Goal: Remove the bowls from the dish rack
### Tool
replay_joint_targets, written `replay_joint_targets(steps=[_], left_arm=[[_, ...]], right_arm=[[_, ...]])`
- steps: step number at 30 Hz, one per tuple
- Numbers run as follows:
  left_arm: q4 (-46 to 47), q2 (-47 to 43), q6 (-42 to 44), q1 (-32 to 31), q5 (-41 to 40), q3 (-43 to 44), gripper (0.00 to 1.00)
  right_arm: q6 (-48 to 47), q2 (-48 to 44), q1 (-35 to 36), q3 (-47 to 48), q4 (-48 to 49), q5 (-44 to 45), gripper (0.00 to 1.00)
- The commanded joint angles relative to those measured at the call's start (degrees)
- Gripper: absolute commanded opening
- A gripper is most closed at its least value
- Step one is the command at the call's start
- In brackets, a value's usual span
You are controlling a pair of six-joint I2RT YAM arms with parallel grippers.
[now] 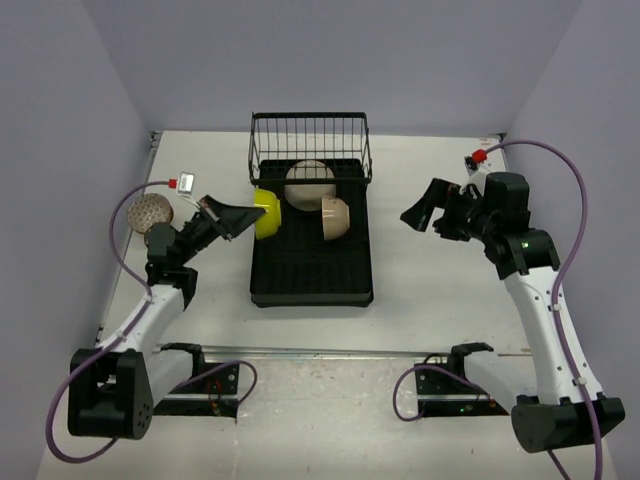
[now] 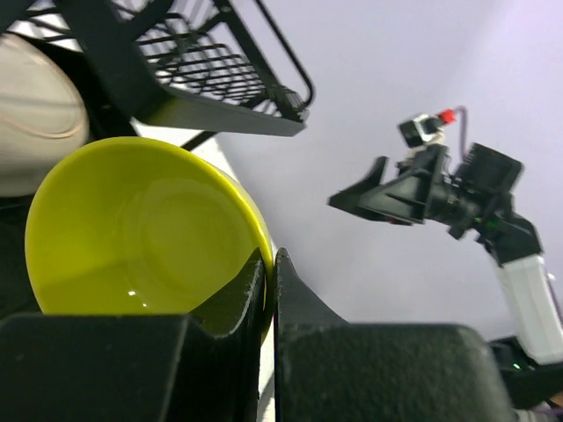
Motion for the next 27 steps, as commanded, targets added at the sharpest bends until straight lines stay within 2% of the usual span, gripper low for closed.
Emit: replay_joint_targets(steps=[1,3,4,5,9,11,16,17,20,27], left_arm=[[-18.0,-5.1,9.8,2.9,-0.4,1.9,0.00],[-27.6,-6.6,13.1,3.8,-0.9,4.0,0.00],[-35.2,-7.1,17.6,3.8,-1.4,5.1,0.00],[-38.4,-7.6,19.2,3.8,-2.0,6.0,0.00],[-57.7,-10.4,30.1,3.8,-10.1,14.7,0.00],[-66.8,-10.9,33.0,3.8,-13.7,18.0,0.00],[-88.5,-9.1,42.0,3.8,-35.9,31.6,0.00],[-91.1,-7.0,43.1,3.8,-42.3,33.2,0.00],[-97.3,-4.0,43.3,3.8,-52.7,37.9,0.00],[-104.5,7.5,43.0,3.8,-65.6,48.5,0.00]], right_arm=[[-0.2,-1.7,0.3,-0.1,-0.1,-0.7,0.99],[-0.1,-2.2,0.3,-0.6,0.0,-0.9,0.99],[0.0,-2.3,0.4,-0.7,0.2,-1.0,0.99],[0.0,-2.4,0.3,-0.9,0.2,-1.0,0.99],[0.0,-2.4,0.3,-0.8,-0.1,-0.8,0.99],[-0.1,-2.2,0.3,-0.8,-0.1,-1.0,0.99],[1.6,-2.5,0.3,-1.1,0.6,-2.0,0.99],[1.9,-2.5,0.3,-1.2,0.7,-2.4,0.99],[2.3,-1.8,0.3,-0.1,-0.1,-2.3,0.99],[2.8,0.8,0.3,4.1,-1.8,-2.7,0.99]])
